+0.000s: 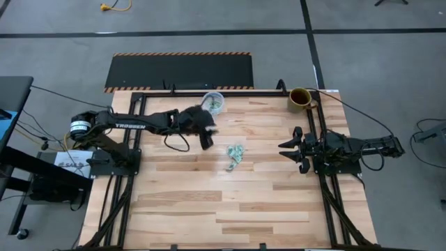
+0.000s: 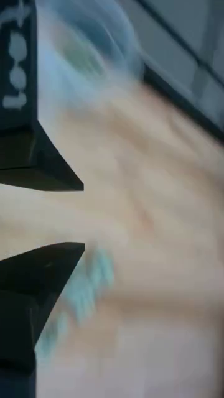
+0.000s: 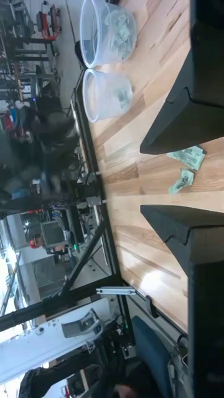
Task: Pick and place items into bin
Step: Put the stevia packet into the bottom bin
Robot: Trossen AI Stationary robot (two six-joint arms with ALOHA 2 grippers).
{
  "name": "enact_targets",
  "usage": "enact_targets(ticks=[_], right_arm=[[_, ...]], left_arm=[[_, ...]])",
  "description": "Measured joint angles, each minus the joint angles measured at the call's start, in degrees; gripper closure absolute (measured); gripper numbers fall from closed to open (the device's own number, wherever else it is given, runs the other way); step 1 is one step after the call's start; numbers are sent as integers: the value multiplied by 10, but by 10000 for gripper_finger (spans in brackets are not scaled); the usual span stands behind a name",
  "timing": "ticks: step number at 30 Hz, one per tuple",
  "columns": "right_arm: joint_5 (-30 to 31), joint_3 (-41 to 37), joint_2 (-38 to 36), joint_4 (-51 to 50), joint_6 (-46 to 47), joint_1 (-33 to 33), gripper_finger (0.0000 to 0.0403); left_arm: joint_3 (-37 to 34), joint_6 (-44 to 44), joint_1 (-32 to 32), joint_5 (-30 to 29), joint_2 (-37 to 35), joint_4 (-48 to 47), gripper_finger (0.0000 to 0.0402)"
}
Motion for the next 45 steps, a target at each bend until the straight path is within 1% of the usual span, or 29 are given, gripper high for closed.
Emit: enact_targets(ticks=[2, 4, 7, 9, 10, 13, 18, 24, 26, 31, 38, 45], right_arm=[[0, 0, 0, 0, 0, 0, 267], [0, 0, 0, 0, 0, 0, 267], [0, 0, 0, 0, 0, 0, 267], [0, 0, 0, 0, 0, 0, 267], [0, 0, 0, 0, 0, 0, 267], [0, 0, 0, -1, 0, 0, 267], [0, 0, 0, -1, 0, 0, 267], [0, 0, 0, -1, 0, 0, 267], [0, 0, 0, -1, 0, 0, 267], [0, 0, 0, -1, 0, 0, 267], [0, 0, 0, -1, 0, 0, 267], [0, 0, 0, -1, 0, 0, 267]], left_arm=[[0, 37, -19, 44, 6, 28, 267], [0, 103, -38, 70, 11, 27, 267], [1, 184, -68, 58, 25, 20, 267], [0, 209, -82, 37, 38, 10, 267], [0, 217, -88, 28, 47, 23, 267], [0, 234, -98, 22, 73, 41, 267], [0, 247, -108, 22, 121, 105, 267], [0, 255, -118, 66, 160, 164, 267], [0, 245, -118, 82, 166, 171, 267], [0, 226, -124, 94, 169, 174, 267], [0, 222, -155, 98, 169, 175, 267], [1, 204, -155, 95, 179, 187, 267]])
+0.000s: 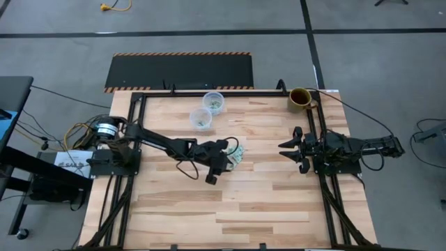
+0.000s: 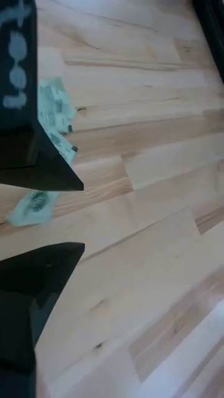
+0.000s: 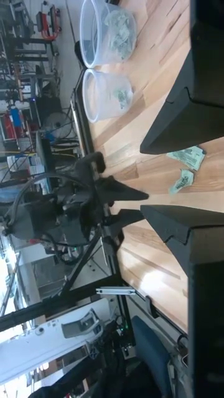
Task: Pick and place items into bin
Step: Put the stevia packet into the bottom bin
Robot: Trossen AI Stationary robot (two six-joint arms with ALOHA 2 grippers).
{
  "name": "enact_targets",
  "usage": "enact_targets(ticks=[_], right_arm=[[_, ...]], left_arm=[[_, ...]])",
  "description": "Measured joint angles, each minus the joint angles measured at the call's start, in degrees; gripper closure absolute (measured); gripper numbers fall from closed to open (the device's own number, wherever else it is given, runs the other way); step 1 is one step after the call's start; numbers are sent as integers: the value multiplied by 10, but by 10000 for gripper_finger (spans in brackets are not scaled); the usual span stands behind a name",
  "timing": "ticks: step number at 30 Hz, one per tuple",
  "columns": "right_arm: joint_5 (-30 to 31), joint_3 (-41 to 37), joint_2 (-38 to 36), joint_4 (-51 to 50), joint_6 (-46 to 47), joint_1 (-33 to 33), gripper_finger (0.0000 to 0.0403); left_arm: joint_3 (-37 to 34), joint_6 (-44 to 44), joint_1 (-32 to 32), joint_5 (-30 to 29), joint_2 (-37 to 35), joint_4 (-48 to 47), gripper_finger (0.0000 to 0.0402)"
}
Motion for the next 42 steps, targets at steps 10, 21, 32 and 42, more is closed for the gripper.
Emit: enact_targets(ticks=[10, 21, 32, 42], right_arm=[[0, 0, 0, -1, 0, 0, 267], [0, 0, 0, 0, 0, 0, 267], [0, 0, 0, 0, 0, 0, 267], [0, 0, 0, 0, 0, 0, 267]], left_arm=[[67, -17, -2, 34, 83, -25, 267], [71, -26, 0, -10, 84, -90, 267], [71, -26, 1, -32, 84, -103, 267], [71, -13, 4, -32, 84, -110, 267]])
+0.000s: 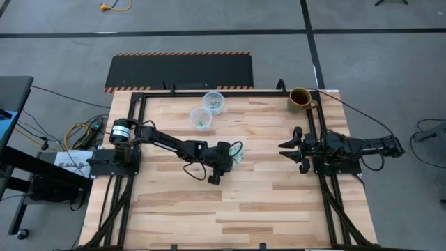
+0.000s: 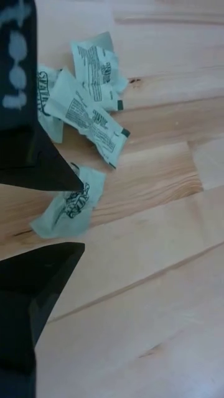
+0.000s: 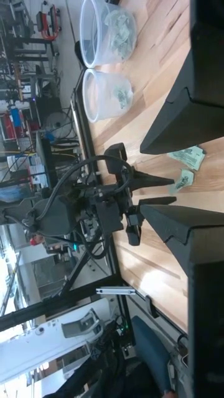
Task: Pick and place items into bin
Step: Put the stevia packet into the bottom bin
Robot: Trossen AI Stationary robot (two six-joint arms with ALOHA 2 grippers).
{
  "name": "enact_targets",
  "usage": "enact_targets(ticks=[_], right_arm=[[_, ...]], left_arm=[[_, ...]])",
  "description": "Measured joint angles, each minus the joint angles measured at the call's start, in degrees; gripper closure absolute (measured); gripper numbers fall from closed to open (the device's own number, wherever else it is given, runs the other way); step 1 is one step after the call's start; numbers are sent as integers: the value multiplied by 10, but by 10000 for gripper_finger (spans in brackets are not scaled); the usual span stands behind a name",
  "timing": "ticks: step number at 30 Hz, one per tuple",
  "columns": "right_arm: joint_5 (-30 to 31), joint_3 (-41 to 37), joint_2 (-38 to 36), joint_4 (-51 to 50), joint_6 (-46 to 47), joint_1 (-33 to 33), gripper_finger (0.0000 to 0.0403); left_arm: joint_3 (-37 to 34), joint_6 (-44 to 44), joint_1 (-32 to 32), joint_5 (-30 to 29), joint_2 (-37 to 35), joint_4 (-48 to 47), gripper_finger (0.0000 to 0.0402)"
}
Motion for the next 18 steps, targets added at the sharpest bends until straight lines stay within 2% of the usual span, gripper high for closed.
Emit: enact_targets(ticks=[10, 18], right_arm=[[0, 0, 0, 0, 0, 0, 267], [0, 0, 1, -1, 0, 0, 267]], left_arm=[[0, 23, 0, 0, 0, 0, 267], [6, 27, -2, 3, 38, 17, 267]])
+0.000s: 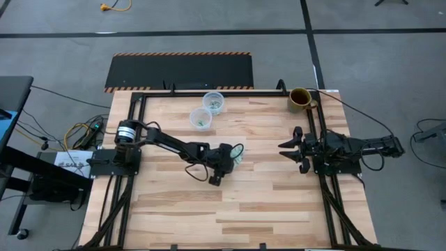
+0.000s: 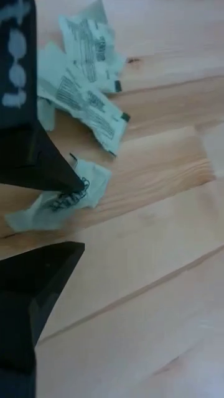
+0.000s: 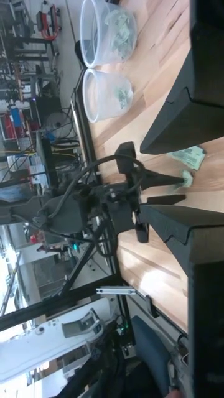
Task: Pick and place items into bin
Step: Put the stevia packet into the bottom bin
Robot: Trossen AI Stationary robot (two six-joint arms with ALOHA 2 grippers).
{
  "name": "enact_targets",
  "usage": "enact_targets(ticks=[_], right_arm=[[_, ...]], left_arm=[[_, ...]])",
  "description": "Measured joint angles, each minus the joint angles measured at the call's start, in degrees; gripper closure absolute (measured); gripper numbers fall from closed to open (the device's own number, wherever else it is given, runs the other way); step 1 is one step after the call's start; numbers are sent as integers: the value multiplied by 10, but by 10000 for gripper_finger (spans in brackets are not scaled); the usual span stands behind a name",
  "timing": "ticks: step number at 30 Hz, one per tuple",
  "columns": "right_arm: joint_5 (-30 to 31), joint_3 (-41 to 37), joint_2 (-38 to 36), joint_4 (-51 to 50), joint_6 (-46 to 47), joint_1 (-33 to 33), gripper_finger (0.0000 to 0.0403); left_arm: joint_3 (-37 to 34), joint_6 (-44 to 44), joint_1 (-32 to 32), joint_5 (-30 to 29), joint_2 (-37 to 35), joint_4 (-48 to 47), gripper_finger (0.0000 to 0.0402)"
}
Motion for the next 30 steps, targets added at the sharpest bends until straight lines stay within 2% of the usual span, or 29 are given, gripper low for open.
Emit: enact_targets(ticks=[5, 13, 16, 21, 25, 30], right_arm=[[1, 0, 8, 0, 0, 0, 267], [0, 0, 10, 1, 0, 0, 267], [0, 0, 10, 1, 0, 0, 267], [0, 0, 10, 1, 0, 0, 267], [0, 0, 10, 1, 0, 0, 267], [0, 0, 10, 1, 0, 0, 267]], left_arm=[[3, -15, -3, 1, 5, 3, 286], [24, -78, -4, 0, 9, -27, 389], [41, -79, -4, 0, 9, -66, 395], [99, -21, -4, -19, 7, -225, 400], [147, 36, 4, -62, -5, -379, 401], [189, 67, 22, -120, -50, -504, 401]])
